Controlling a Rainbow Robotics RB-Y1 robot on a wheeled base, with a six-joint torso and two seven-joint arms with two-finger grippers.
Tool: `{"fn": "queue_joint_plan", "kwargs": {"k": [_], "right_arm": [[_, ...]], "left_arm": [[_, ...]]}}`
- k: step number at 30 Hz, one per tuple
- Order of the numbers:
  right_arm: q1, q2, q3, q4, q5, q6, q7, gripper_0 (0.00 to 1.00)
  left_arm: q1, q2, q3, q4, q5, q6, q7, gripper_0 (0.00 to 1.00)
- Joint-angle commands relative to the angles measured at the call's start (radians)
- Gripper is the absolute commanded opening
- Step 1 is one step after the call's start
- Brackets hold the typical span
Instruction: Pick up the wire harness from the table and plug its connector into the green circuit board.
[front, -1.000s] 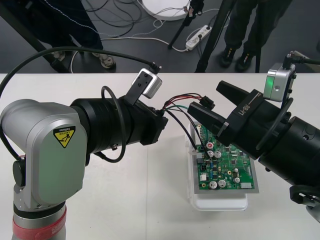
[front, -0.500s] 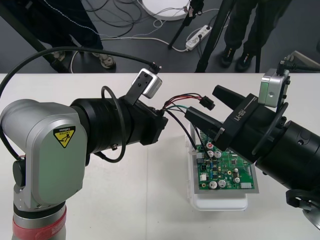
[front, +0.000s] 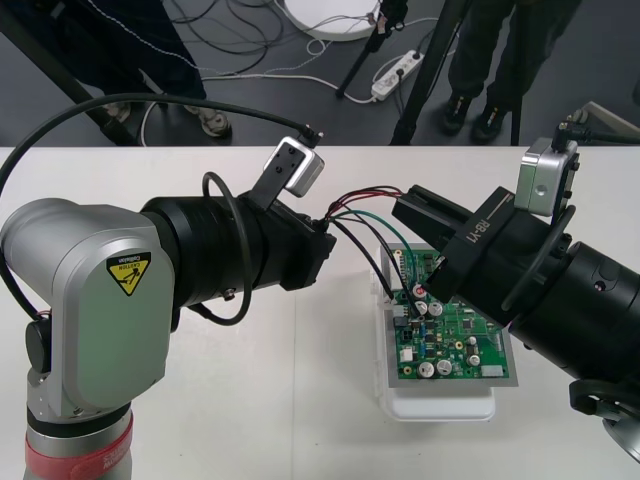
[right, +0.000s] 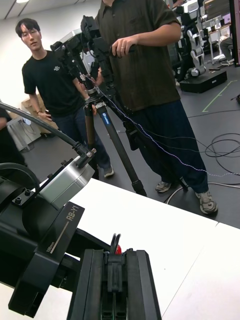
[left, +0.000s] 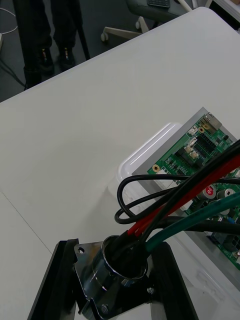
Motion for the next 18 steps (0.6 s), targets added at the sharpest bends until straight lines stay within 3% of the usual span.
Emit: {"fn": "queue_joint_plan", "kwargs": {"k": [1, 7, 8, 9, 10, 11, 12, 16, 18], "right_arm": [[-0.012, 0.021, 0.01, -0.012, 0.014, -0.003, -0.036, 0.0], [-0.012, 0.023, 0.009, -0.012, 0.014, -0.014, -0.037, 0.0], [-0.012, 0.023, 0.009, -0.012, 0.014, -0.014, -0.037, 0.0], [-0.012, 0.023, 0.009, -0.01, 0.014, -0.014, -0.037, 0.0], [-0.012, 0.023, 0.01, -0.012, 0.014, -0.014, -0.037, 0.0], [-0.012, 0.023, 0.009, -0.012, 0.014, -0.014, -0.037, 0.0], [-0.012, 0.023, 0.01, -0.012, 0.014, -0.014, -0.037, 0.0], [-0.012, 0.024, 0.009, -0.012, 0.014, -0.014, -0.037, 0.0], [-0.012, 0.024, 0.009, -0.012, 0.014, -0.014, -0.037, 0.0]], "left_arm": [[-0.03, -0.034, -0.018, -0.015, -0.003, -0.023, 0.002, 0.0], [-0.03, -0.034, -0.018, -0.015, -0.001, -0.021, -0.001, 0.0], [-0.03, -0.034, -0.02, -0.015, -0.001, -0.021, -0.004, 0.1], [-0.03, -0.034, -0.02, -0.015, -0.003, -0.023, -0.013, 0.31], [-0.03, -0.034, -0.02, -0.013, -0.003, -0.021, -0.018, 0.44], [-0.03, -0.034, -0.02, -0.015, -0.001, -0.021, -0.019, 0.68], [-0.03, -0.034, -0.02, -0.015, -0.003, -0.023, -0.019, 0.82], [-0.03, -0.034, -0.02, -0.015, -0.006, -0.021, -0.026, 0.97], [-0.028, -0.034, -0.02, -0.015, -0.009, -0.02, -0.029, 0.98]]}}
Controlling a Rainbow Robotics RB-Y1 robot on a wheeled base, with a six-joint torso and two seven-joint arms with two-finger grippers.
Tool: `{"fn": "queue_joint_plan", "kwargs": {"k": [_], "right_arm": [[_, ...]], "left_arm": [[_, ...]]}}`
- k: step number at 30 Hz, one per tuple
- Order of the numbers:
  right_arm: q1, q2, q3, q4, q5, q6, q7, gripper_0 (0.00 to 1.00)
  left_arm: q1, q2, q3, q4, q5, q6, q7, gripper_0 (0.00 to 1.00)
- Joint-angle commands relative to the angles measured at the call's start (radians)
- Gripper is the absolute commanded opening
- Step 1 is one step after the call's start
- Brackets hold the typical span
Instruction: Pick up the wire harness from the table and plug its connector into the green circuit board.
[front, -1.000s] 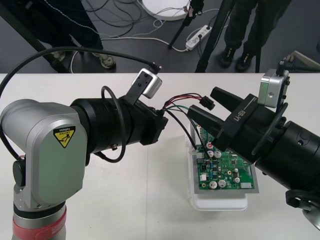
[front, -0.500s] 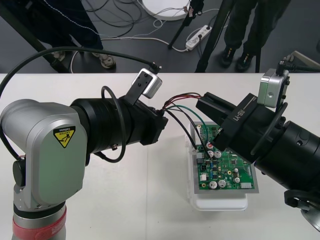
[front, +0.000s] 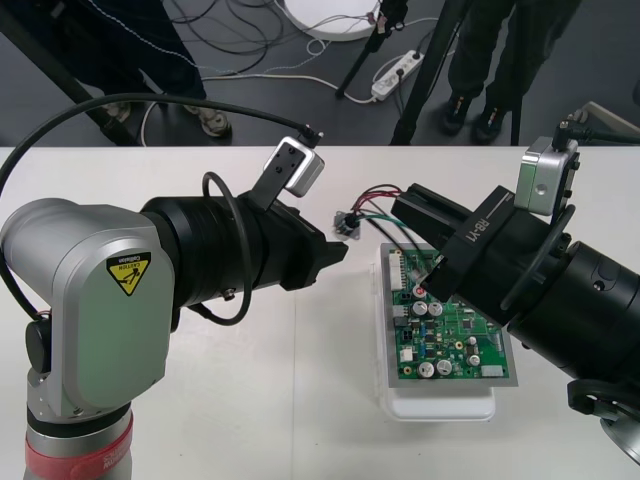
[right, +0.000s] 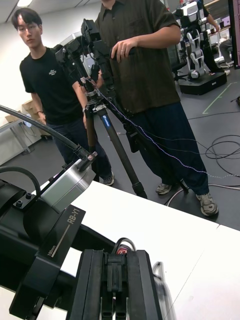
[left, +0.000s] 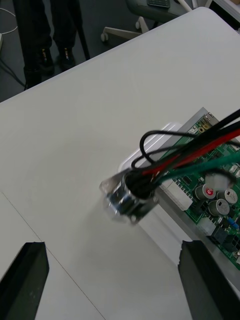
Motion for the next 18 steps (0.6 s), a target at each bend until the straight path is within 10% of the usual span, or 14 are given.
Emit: {"fn": "queue_joint_plan", "kwargs": {"k": [1, 18], "right_arm": [[-0.012, 0.014, 0.01, -0.012, 0.009, -0.012, -0.037, 0.0], [0.075, -0.032, -0.066, -0.012, 0.043, -0.12, -0.037, 0.0]], "left_arm": [[-0.03, -0.034, -0.02, -0.015, -0.009, -0.021, -0.033, 0.97], [-0.033, -0.034, -0.011, -0.013, 0.014, -0.02, -0.076, 0.97]]}}
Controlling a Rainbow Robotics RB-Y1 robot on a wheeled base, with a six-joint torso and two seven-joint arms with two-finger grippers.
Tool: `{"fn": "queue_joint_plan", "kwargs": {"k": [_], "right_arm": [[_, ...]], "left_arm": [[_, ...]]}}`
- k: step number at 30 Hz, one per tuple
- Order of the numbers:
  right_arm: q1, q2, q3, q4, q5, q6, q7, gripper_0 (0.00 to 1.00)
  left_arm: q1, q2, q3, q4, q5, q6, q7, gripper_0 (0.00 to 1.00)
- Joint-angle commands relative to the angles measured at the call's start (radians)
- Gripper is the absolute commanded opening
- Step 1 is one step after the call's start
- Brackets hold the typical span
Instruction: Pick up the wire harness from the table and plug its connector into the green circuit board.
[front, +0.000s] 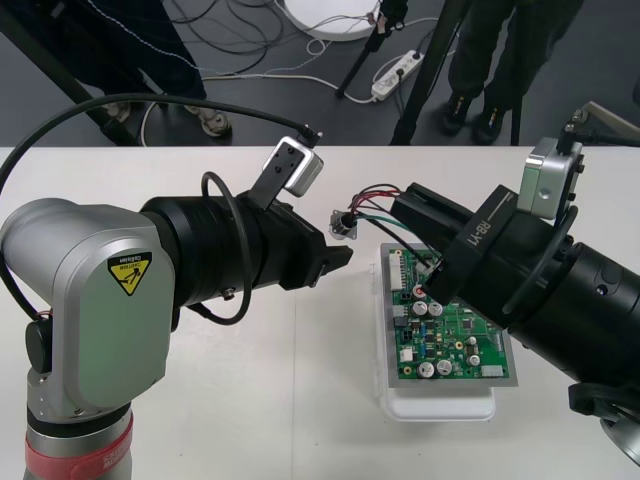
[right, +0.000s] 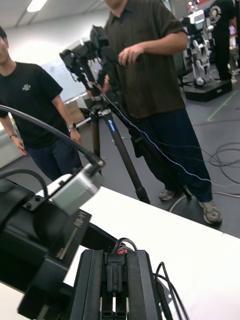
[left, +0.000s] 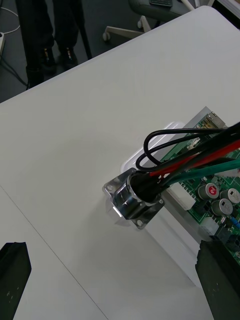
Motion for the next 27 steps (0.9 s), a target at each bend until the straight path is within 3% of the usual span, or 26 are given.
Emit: {"fn": "queue_joint_plan", "kwargs": {"k": [1, 20, 27], "right_arm": [[0.084, -0.044, -0.08, -0.015, 0.016, -0.099, -0.037, 0.0], [0.288, -0.156, -0.277, 0.005, 0.047, -0.45, -0.053, 0.0], [0.287, -0.158, -0.323, 0.178, 0.156, -0.757, -0.085, 0.0]], "left_arm": [[-0.034, -0.034, -0.003, -0.015, 0.041, -0.018, -0.075, 0.98], [-0.036, 0.163, 0.184, -0.015, 0.508, -0.018, -0.144, 0.97], [-0.036, 0.241, 0.243, -0.013, 0.719, 0.014, -0.16, 0.98]]}}
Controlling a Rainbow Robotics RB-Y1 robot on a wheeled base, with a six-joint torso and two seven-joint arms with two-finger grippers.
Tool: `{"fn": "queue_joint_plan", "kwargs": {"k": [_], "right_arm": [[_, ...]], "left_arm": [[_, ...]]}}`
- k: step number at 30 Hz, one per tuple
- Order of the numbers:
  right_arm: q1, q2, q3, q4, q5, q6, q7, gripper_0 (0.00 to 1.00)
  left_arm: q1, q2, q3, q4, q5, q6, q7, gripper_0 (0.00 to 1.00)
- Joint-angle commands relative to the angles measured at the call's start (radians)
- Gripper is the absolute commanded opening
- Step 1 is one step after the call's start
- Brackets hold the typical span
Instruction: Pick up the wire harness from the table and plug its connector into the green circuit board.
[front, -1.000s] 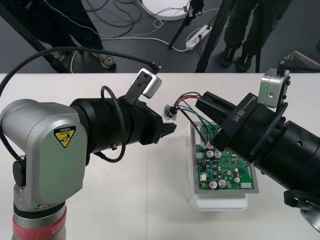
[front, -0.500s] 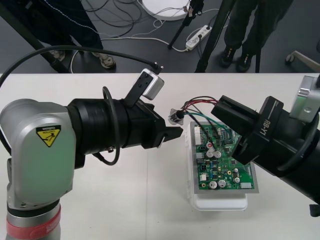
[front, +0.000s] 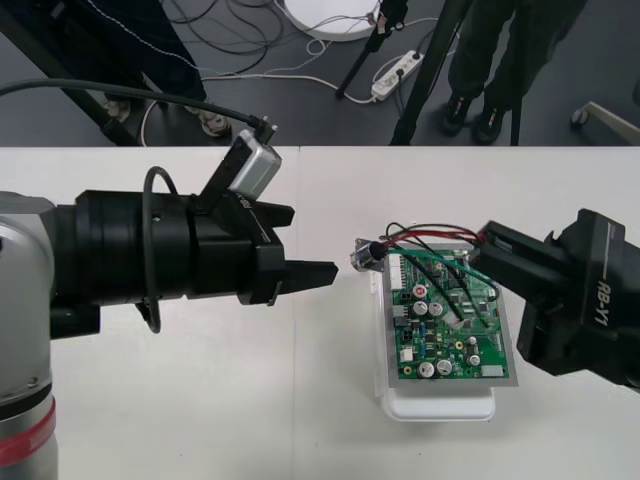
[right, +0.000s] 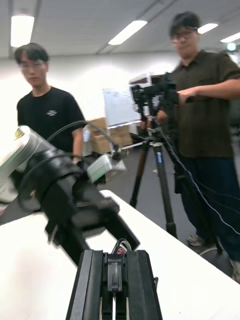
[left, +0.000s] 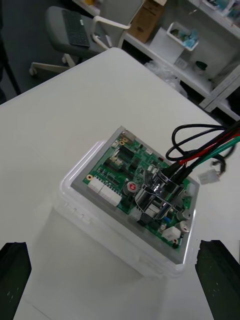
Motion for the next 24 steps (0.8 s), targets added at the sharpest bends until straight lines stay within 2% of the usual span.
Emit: {"fn": "queue_joint_plan", "kwargs": {"k": [1, 9, 13, 24], "right_arm": [[0.013, -0.031, -0.065, 0.093, 0.066, -0.147, -0.082, 0.0], [0.008, -0.009, -0.195, 0.208, 0.221, -0.389, -0.245, 0.0], [-0.024, 0.021, -0.25, 0.254, 0.295, -0.487, -0.288, 0.0], [-0.138, 0.138, -0.261, 0.291, 0.413, -0.532, -0.269, 0.0]], "left_arm": [[-0.035, 0.09, 0.047, -0.015, 0.136, 0.026, -0.072, 0.98], [-0.035, 0.205, 0.035, -0.013, 0.327, 0.115, -0.094, 0.98], [-0.035, 0.251, 0.012, -0.015, 0.4, 0.16, -0.108, 0.97], [-0.035, 0.375, -0.114, -0.006, 0.535, 0.374, -0.261, 0.97]]}}
